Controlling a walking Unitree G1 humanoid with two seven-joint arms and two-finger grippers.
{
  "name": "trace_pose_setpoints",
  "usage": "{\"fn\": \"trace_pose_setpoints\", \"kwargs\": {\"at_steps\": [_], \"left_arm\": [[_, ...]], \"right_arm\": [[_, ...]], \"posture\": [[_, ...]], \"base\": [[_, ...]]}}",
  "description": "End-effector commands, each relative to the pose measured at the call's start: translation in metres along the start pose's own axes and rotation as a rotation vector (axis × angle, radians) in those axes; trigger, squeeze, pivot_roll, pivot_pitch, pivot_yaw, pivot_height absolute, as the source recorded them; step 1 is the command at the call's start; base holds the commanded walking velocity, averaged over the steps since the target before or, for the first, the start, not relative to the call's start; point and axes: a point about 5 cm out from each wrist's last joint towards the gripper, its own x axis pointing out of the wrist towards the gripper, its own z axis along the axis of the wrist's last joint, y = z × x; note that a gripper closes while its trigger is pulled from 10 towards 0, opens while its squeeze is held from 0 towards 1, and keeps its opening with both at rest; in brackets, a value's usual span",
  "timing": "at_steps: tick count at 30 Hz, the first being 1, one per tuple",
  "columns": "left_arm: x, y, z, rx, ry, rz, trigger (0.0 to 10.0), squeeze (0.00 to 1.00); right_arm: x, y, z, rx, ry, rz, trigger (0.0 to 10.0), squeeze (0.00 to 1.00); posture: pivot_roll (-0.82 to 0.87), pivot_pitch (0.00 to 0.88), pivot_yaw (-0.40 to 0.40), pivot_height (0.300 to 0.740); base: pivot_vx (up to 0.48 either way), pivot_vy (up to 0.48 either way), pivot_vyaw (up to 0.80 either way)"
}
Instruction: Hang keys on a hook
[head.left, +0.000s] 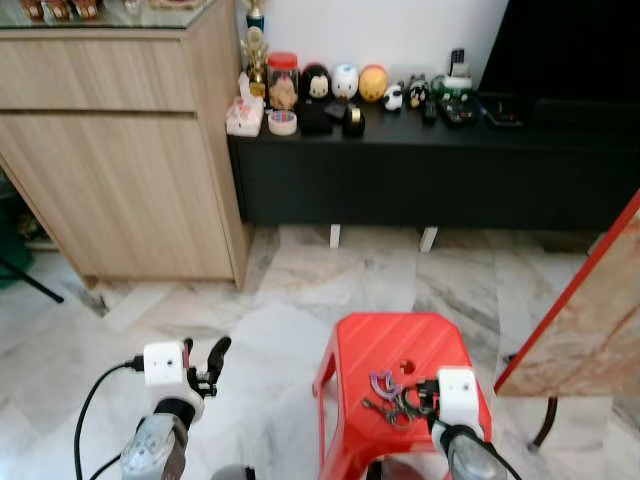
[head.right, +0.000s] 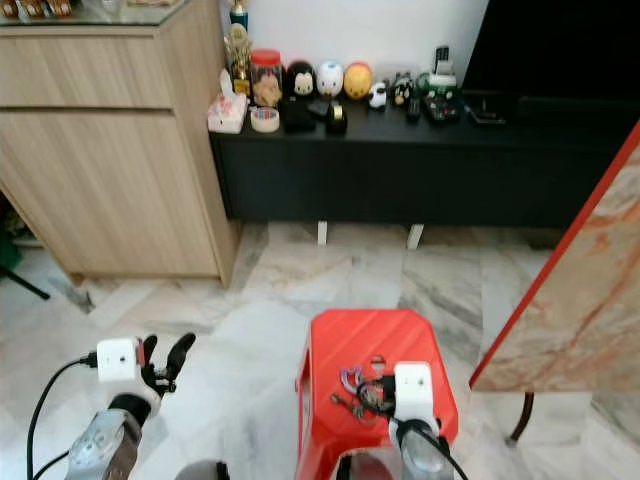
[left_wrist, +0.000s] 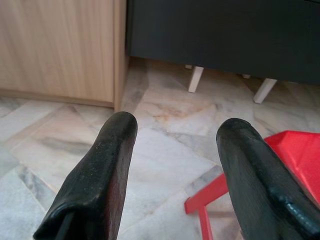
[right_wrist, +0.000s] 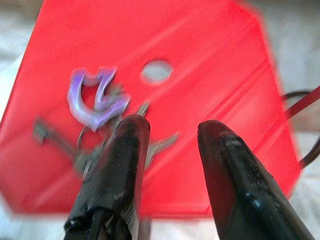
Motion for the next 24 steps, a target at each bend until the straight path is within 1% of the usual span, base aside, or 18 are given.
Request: {"fn": "trace_pose_setpoints", "kwargs": {"at_steps": [1,4,6,10,16,18,24], "left_arm": [[0.000,0.000,-0.002,0.000,0.012,-0.003,10.0,0.00],[0.001,0.000,-0.001,0.001,0.011,-0.001,10.0,0.00],[0.001,-0.001,-0.001,0.003,0.011,-0.003,10.0,0.00],[0.000,-0.002,-0.002,0.005,0.012,-0.007,10.0,0.00],[-0.001,-0.005,-0.002,0.005,0.009,-0.011,10.0,0.00],[-0.002,-0.005,-0.002,0.005,0.006,-0.011,10.0,0.00],[-0.002,-0.006,-0.001,0.006,-0.004,-0.013,10.0,0.00]], "right_arm": [[0.004,0.004,0.005,-0.013,0.012,0.033,10.0,0.00],[0.007,0.013,0.006,0.002,0.035,0.095,10.0,0.00],[0.010,0.016,0.007,0.025,0.064,0.110,10.0,0.00],[0.014,0.018,0.012,0.057,0.091,0.097,10.0,0.00],[0.019,0.020,0.020,0.067,0.118,0.102,10.0,0.00],[0.020,0.021,0.023,0.085,0.117,0.088,10.0,0.00],[0.022,0.017,0.029,0.092,0.090,0.068,10.0,0.00]], "posture": [[0.00,0.016,-0.062,0.635],[0.00,0.014,-0.062,0.635],[0.01,0.011,-0.062,0.635],[0.02,0.013,-0.063,0.635],[0.03,0.027,-0.069,0.635],[0.03,0.031,-0.070,0.635],[0.04,0.060,-0.081,0.635]], "base": [[0.000,0.000,0.00],[0.000,0.000,0.00],[0.000,0.000,0.00],[0.000,0.000,0.00],[0.000,0.000,0.00],[0.000,0.000,0.00],[0.000,0.000,0.00]]}}
